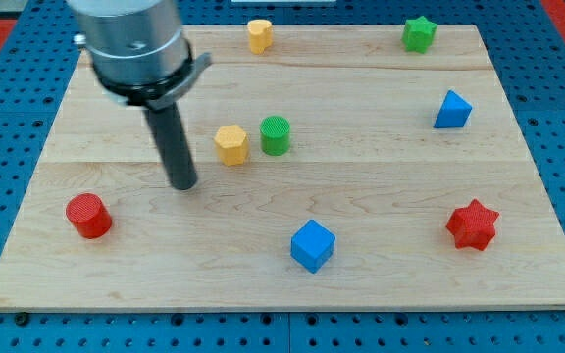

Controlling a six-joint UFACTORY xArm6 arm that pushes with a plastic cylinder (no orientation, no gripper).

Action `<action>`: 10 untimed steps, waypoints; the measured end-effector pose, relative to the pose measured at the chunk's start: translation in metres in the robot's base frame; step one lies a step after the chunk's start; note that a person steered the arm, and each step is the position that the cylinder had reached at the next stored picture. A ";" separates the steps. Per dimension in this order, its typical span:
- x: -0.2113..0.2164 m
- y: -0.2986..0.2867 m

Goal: Place blue cube diagonal to the yellow hexagon

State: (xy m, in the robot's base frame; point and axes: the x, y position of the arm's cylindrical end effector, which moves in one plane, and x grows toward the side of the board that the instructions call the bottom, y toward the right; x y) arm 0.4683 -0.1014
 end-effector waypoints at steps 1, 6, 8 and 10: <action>-0.013 0.014; 0.045 0.104; 0.064 0.149; 0.092 0.214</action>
State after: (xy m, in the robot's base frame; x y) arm 0.5602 0.1123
